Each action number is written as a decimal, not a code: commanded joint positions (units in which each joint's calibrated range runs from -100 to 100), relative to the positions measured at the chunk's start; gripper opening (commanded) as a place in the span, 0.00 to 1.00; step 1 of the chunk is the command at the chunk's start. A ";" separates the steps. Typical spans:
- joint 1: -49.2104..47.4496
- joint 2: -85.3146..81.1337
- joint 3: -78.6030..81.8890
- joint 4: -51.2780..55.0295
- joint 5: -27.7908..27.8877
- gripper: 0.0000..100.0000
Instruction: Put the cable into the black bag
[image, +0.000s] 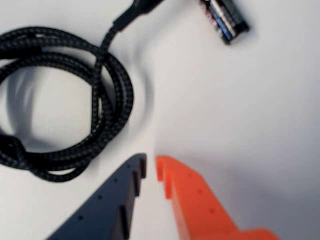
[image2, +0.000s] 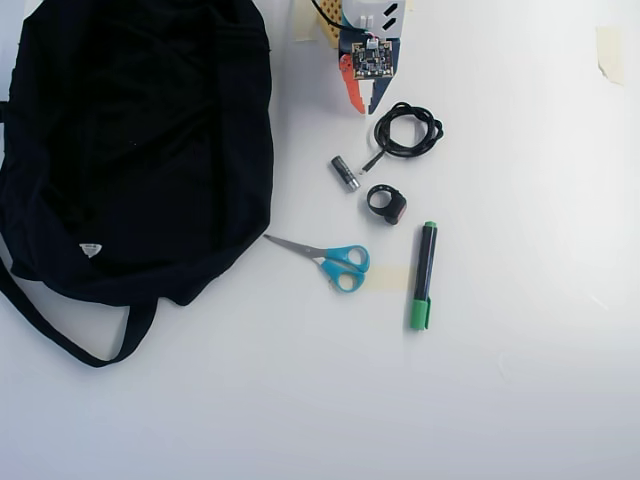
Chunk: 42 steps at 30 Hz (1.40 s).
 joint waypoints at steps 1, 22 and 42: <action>-0.21 -0.83 1.33 1.81 0.18 0.02; -0.51 20.33 -14.67 -46.94 -0.39 0.02; 0.24 74.94 -52.31 -102.16 -0.18 0.02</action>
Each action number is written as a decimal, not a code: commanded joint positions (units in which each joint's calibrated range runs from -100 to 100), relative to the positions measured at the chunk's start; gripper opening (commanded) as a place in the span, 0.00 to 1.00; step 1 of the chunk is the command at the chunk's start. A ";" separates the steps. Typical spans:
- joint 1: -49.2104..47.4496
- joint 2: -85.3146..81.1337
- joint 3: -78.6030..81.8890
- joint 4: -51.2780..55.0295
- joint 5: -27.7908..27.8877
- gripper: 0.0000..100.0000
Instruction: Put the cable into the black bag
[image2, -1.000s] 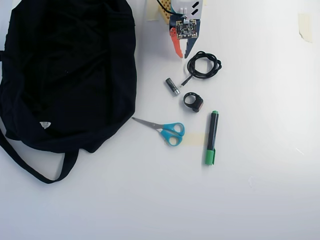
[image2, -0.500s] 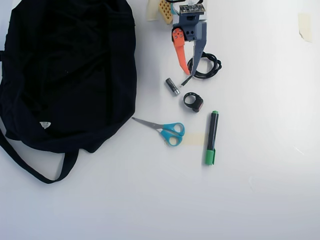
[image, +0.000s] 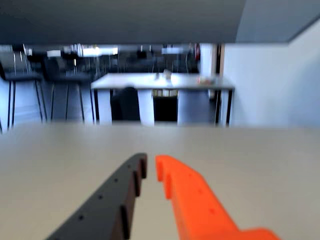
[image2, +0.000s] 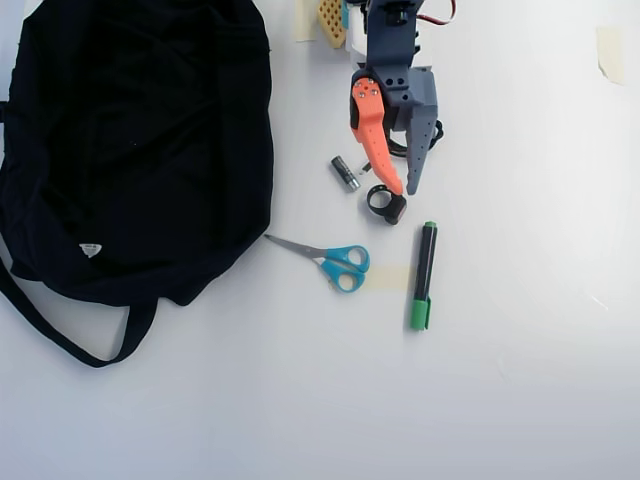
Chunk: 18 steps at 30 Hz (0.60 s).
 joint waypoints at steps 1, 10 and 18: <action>0.83 6.36 -11.69 -1.08 0.11 0.02; 1.73 17.07 -37.03 21.74 0.53 0.02; 2.85 20.97 -51.67 41.38 0.58 0.02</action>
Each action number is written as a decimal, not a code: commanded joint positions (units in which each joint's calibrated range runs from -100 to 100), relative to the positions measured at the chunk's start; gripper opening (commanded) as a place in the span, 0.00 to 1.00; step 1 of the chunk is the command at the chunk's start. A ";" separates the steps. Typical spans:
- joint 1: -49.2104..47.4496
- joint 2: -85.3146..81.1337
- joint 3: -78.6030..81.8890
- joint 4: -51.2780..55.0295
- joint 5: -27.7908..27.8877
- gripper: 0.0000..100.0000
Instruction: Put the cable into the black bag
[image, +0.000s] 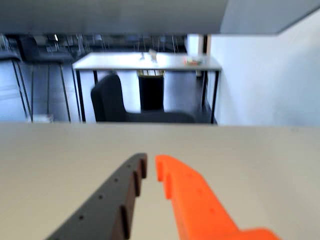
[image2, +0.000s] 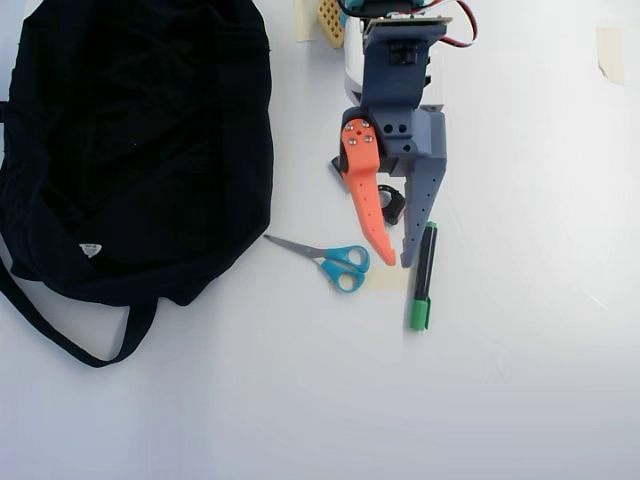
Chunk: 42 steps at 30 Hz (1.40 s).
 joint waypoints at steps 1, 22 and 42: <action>0.50 -0.29 -5.17 4.97 0.24 0.02; 0.88 -1.86 1.12 5.23 0.19 0.02; -3.99 -17.05 1.21 55.19 0.24 0.02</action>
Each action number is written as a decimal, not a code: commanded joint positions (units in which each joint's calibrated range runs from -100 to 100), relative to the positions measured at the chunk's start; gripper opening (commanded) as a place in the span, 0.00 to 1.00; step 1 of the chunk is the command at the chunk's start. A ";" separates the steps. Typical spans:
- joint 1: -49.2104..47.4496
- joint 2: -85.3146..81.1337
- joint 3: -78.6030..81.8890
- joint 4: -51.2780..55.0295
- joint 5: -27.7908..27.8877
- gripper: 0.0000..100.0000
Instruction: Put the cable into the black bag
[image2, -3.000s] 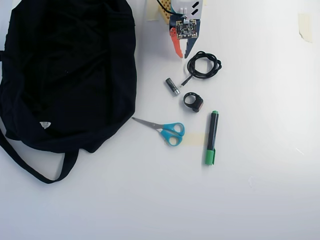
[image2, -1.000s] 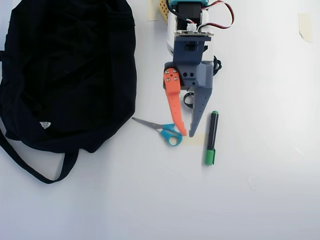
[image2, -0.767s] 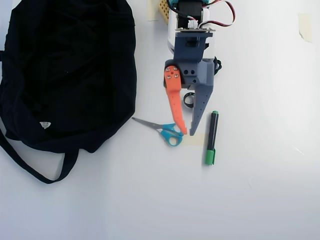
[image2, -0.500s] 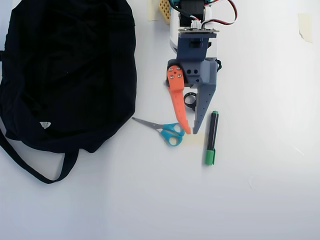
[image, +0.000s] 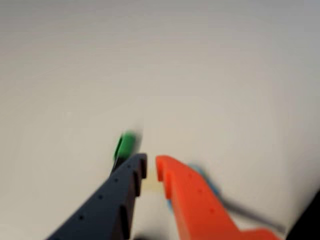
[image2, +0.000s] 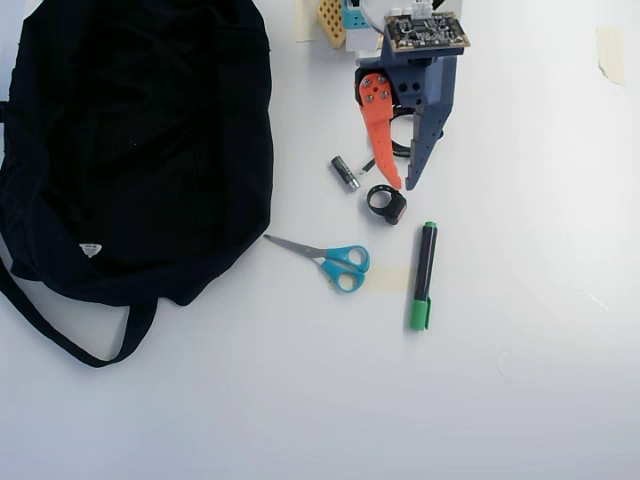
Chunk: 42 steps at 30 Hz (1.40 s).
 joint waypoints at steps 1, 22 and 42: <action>-1.35 -2.77 -0.36 7.96 0.24 0.02; -14.51 -2.77 -0.18 40.87 -0.29 0.02; -14.74 -2.77 8.72 41.99 -8.15 0.02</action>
